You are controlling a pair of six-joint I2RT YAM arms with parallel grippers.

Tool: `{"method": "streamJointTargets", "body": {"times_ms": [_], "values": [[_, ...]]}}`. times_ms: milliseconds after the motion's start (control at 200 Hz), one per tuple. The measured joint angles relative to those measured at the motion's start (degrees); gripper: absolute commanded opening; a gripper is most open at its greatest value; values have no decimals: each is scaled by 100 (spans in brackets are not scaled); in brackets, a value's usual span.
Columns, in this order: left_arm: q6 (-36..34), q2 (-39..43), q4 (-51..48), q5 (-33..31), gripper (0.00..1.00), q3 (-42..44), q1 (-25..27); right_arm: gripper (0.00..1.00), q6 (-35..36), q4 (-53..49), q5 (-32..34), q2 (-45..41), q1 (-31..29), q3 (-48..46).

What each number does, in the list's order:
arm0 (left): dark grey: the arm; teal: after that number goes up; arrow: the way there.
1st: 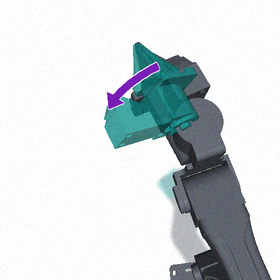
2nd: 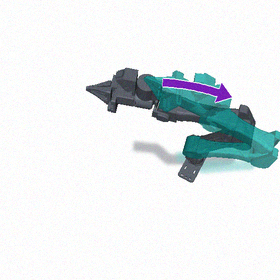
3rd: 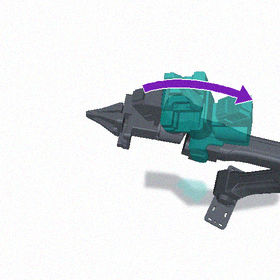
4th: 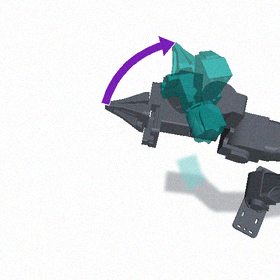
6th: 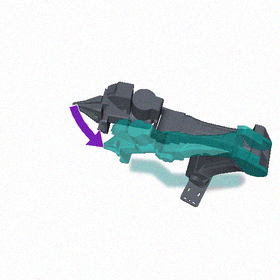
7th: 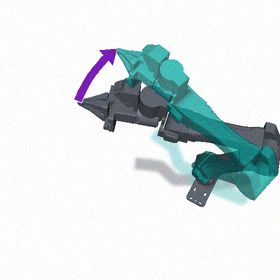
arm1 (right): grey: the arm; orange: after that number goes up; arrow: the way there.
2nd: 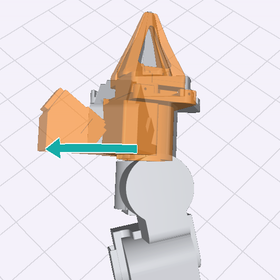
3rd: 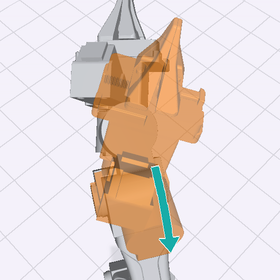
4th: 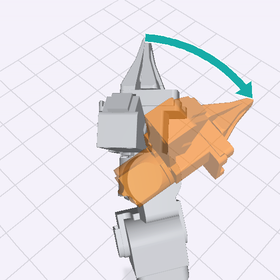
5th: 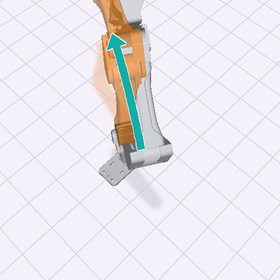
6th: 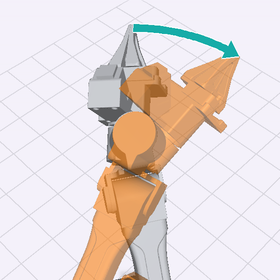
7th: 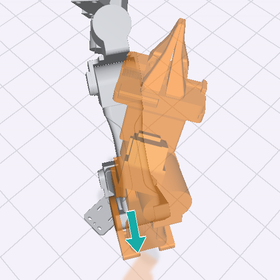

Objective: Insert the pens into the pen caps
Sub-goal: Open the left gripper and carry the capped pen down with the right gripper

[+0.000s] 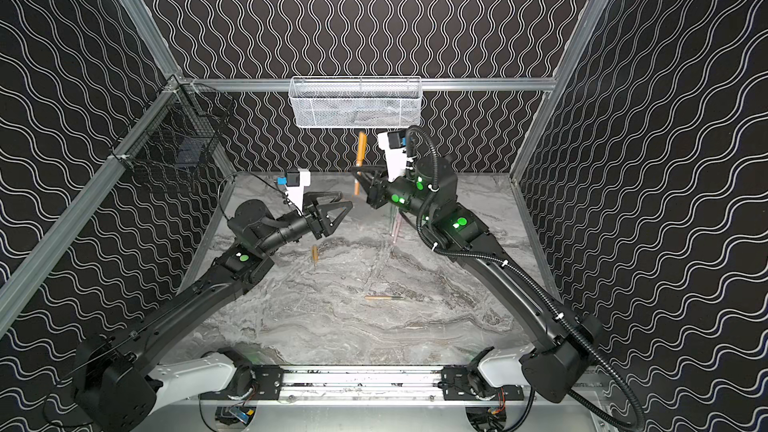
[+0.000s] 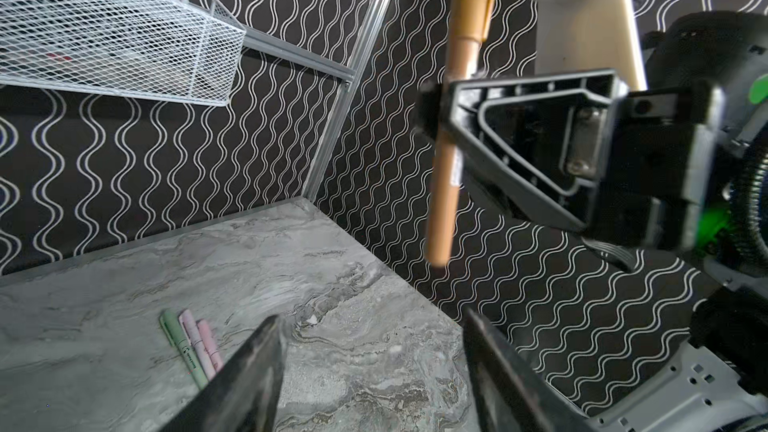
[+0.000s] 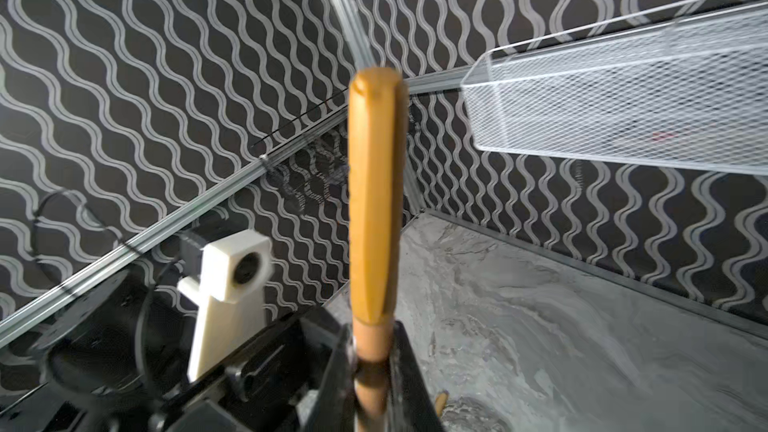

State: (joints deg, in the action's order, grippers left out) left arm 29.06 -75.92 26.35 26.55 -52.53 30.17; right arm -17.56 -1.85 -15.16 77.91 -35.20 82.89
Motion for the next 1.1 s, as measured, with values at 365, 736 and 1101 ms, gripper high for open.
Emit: {"method": "streamJointTargets", "body": {"times_ms": [365, 736, 1101], "values": [[-210, 162, -1281, -1727, 69, -343, 4, 2, -466, -1307, 243, 684, 1593, -1270], [-249, -114, -2271, -2522, 69, -584, 2, 6, -748, -1762, -352, 3167, 1967, -728], [-269, -131, -2356, -2588, 69, -603, -7, 14, -944, -1742, -553, 4063, 2026, -431]]}}
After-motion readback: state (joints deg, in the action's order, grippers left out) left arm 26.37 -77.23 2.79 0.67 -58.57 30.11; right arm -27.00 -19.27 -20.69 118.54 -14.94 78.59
